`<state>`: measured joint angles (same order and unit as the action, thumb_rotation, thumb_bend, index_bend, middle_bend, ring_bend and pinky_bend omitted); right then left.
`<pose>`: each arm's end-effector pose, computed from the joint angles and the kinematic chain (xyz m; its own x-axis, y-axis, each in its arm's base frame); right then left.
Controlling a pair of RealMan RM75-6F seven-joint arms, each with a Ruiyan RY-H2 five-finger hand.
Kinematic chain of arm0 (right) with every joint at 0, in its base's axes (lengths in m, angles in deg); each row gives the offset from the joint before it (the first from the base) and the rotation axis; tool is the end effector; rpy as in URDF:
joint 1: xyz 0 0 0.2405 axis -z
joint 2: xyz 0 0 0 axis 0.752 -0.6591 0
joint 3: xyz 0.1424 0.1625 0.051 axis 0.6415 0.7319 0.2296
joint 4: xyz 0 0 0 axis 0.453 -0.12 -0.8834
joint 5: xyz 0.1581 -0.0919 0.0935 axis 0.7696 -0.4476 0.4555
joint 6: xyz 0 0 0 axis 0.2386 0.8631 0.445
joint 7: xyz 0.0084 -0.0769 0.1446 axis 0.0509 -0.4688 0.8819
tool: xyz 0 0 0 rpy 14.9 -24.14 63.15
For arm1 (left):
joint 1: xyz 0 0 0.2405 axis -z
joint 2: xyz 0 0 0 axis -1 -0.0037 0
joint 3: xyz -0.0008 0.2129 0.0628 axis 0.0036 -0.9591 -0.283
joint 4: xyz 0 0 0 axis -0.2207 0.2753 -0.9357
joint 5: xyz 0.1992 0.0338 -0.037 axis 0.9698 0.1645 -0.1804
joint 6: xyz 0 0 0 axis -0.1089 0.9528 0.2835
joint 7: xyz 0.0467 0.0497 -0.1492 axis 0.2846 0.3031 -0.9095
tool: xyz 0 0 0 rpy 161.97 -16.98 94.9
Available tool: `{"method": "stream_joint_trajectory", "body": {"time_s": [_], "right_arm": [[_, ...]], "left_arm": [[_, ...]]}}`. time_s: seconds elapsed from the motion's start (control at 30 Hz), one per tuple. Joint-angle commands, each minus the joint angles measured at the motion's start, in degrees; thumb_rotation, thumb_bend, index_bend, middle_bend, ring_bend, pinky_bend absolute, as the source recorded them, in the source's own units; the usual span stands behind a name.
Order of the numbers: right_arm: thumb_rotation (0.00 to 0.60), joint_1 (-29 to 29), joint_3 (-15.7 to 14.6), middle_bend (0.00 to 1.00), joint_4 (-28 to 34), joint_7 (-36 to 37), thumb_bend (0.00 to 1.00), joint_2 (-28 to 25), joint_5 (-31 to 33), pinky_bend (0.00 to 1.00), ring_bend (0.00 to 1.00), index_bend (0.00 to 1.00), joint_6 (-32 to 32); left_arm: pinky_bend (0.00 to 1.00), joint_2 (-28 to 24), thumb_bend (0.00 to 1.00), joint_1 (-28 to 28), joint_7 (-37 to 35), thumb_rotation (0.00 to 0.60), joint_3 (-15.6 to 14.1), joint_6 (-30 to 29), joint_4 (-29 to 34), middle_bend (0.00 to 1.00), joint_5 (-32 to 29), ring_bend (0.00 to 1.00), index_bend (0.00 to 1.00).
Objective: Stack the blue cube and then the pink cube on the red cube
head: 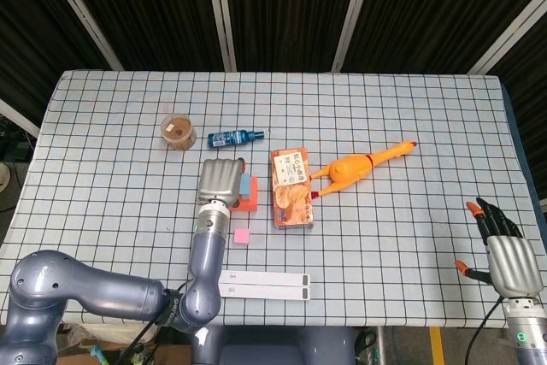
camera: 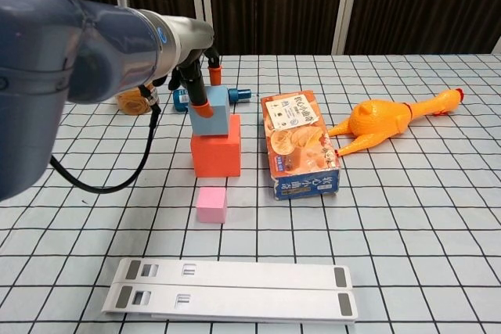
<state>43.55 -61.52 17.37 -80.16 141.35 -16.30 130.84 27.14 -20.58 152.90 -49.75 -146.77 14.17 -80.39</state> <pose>-0.2881 -0.2025 0.1424 0.4027 -0.0497 0.9140 -0.9142 0.0282 0.4043 0.0133 0.3345 -0.0207 0.5149 0.3127 0.7982 0.8491 -0.0575 -0.5252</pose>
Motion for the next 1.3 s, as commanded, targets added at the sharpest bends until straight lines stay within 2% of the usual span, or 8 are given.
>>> {"method": "stream_joint_trajectory", "body": {"time_s": [0.03,1.03,1.3], "right_arm": [[0.6,0.0,0.0,0.07,0.1,-0.1,0.16,0.0,0.0,0.21,0.1,0.1,0.0],[0.6,-0.1,0.0,0.07,0.1,-0.3,0.16,0.0,0.2,0.21,0.1,0.1,-0.3],[0.6,-0.1,0.0,0.07,0.1,-0.5,0.16,-0.1,0.4,0.21,0.1,0.1,-0.3]], "left_arm": [[0.77,0.0,0.31,0.0,0.2,0.6,0.0,-0.1,0.2,0.93,0.1,0.76,0.36],[0.77,0.8,0.31,-0.2,1.1,0.6,0.2,-0.5,-0.3,0.92,0.6,0.75,0.33],[0.77,0.8,0.31,-0.2,1.3,0.6,0.3,-0.4,0.3,0.92,1.0,0.75,0.28]]}}
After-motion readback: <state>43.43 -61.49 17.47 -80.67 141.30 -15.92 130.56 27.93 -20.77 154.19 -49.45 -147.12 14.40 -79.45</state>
